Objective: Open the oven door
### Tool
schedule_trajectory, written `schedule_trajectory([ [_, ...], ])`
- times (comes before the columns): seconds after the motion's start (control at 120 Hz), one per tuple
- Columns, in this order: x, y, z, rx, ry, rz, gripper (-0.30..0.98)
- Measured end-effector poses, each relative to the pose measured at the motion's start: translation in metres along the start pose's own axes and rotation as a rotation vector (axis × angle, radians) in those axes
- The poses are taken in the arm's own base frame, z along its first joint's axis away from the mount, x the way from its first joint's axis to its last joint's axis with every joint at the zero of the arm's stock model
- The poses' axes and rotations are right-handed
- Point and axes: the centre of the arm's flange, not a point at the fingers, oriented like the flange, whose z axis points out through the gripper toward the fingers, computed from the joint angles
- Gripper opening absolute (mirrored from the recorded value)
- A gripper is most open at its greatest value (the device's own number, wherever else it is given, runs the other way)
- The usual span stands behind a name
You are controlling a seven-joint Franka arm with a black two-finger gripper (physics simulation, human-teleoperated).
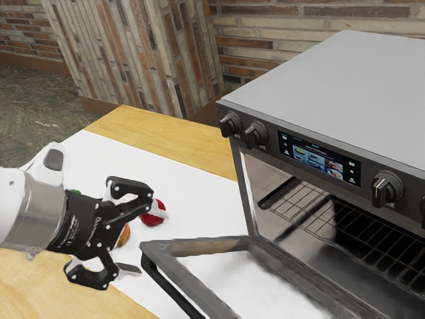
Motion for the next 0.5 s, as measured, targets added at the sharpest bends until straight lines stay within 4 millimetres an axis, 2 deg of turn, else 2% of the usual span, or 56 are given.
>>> schedule_trajectory([
  [0.025,0.023,0.043,-0.024,-0.004,0.053,-0.014,0.68],
  [0.042,0.04,0.065,-0.035,0.004,0.087,-0.024,0.68],
  [0.083,0.09,0.099,-0.041,0.067,0.163,-0.046,0.68],
  [0.117,0.128,0.106,-0.031,0.144,0.198,-0.064,0.68],
  [0.15,0.166,0.103,-0.009,0.239,0.211,-0.084,0.68],
  [0.2,0.197,0.093,0.014,0.346,0.199,-0.082,0.69],
  [0.25,0.199,0.087,0.033,0.421,0.167,-0.052,0.69],
  [0.317,0.178,0.083,0.055,0.495,0.123,0.006,0.69],
  [0.358,0.157,0.076,0.074,0.551,0.089,0.054,0.69],
  [0.4,0.148,0.071,0.082,0.587,0.073,0.082,0.69],
  [0.5,0.146,0.056,0.093,0.65,0.048,0.105,0.69],
])
